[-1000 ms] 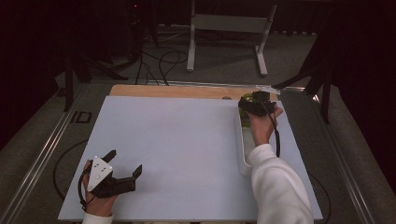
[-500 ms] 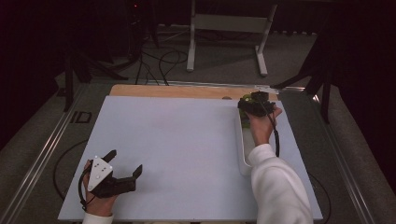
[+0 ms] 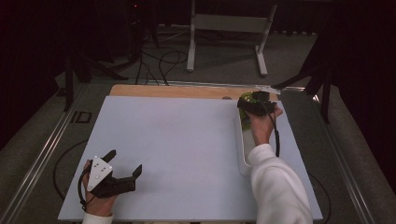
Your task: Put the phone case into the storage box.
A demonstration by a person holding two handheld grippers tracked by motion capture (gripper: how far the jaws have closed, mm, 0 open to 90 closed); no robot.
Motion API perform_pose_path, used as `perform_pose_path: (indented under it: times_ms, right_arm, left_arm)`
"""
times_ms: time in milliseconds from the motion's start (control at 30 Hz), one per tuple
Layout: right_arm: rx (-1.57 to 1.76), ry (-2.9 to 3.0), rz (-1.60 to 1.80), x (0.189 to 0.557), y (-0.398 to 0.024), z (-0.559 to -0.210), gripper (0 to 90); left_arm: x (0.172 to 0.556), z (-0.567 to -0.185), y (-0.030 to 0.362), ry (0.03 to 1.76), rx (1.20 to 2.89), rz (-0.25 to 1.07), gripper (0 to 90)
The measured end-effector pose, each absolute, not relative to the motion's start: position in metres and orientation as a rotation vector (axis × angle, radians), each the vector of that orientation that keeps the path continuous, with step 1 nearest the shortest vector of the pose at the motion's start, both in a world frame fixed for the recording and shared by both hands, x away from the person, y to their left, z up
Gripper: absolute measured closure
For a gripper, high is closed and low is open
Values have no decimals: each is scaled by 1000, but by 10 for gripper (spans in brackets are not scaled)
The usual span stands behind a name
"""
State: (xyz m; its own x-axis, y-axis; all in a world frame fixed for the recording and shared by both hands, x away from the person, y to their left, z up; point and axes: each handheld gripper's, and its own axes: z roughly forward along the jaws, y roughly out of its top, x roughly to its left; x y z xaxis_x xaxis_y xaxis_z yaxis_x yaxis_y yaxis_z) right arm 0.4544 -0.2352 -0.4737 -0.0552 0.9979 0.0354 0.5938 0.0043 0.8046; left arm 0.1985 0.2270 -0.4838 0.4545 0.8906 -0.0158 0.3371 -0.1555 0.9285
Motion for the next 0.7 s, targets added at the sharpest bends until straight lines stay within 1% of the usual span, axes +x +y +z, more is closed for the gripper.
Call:
perform_pose_path:
  times_ms: [700]
  right_arm:
    - [1625,1709,940,448,-234,-466,78]
  left_arm:
    - [198,-483,226,1061,1715,703,2]
